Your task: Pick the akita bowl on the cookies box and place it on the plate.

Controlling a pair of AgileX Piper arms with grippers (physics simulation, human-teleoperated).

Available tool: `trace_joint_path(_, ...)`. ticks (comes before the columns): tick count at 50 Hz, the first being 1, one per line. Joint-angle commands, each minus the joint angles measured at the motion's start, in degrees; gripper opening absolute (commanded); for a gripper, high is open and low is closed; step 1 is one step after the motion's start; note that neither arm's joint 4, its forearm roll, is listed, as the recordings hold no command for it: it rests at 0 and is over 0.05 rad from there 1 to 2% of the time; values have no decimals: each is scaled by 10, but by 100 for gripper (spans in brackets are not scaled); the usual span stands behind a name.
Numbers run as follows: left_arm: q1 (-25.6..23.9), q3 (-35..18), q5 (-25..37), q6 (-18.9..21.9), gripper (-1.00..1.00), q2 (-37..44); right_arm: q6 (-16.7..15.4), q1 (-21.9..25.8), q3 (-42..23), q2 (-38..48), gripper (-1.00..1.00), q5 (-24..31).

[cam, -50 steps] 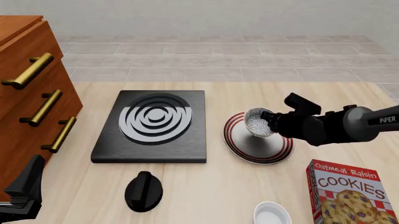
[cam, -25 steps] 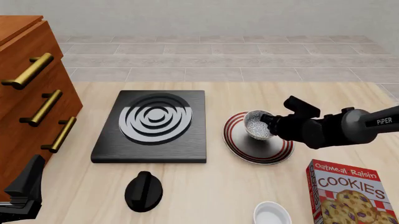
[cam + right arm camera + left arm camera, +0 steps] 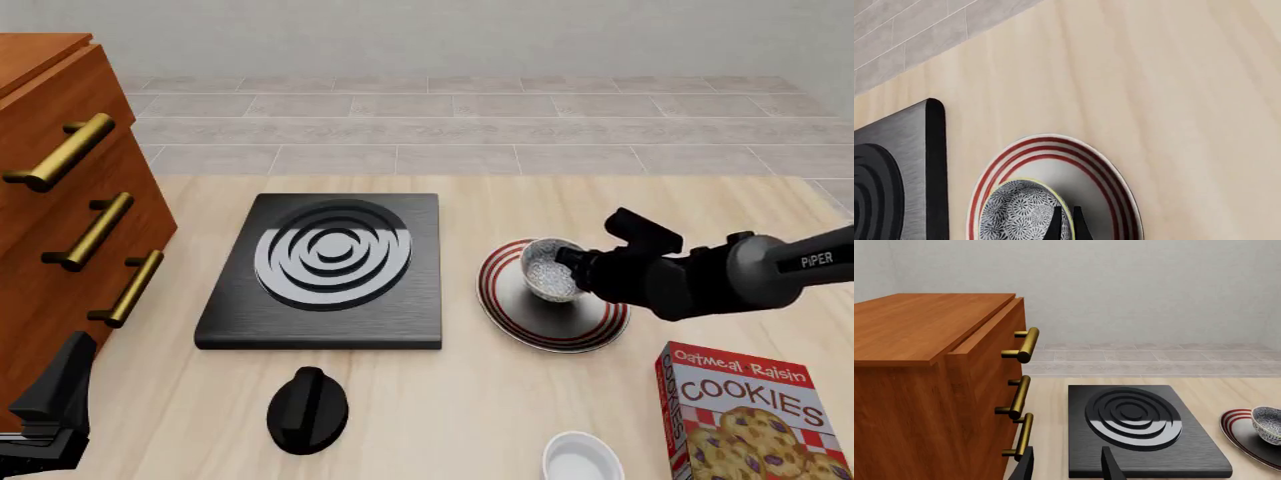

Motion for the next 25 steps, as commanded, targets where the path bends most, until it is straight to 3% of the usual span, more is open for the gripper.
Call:
trace_joint_path(1, 0, 0, 0, 0, 100, 0, 3, 0, -2, 0, -100, -3)
trace_joint_path(25, 0, 0, 0, 0, 100, 0, 11, 4, 5, 1, -100, -17)
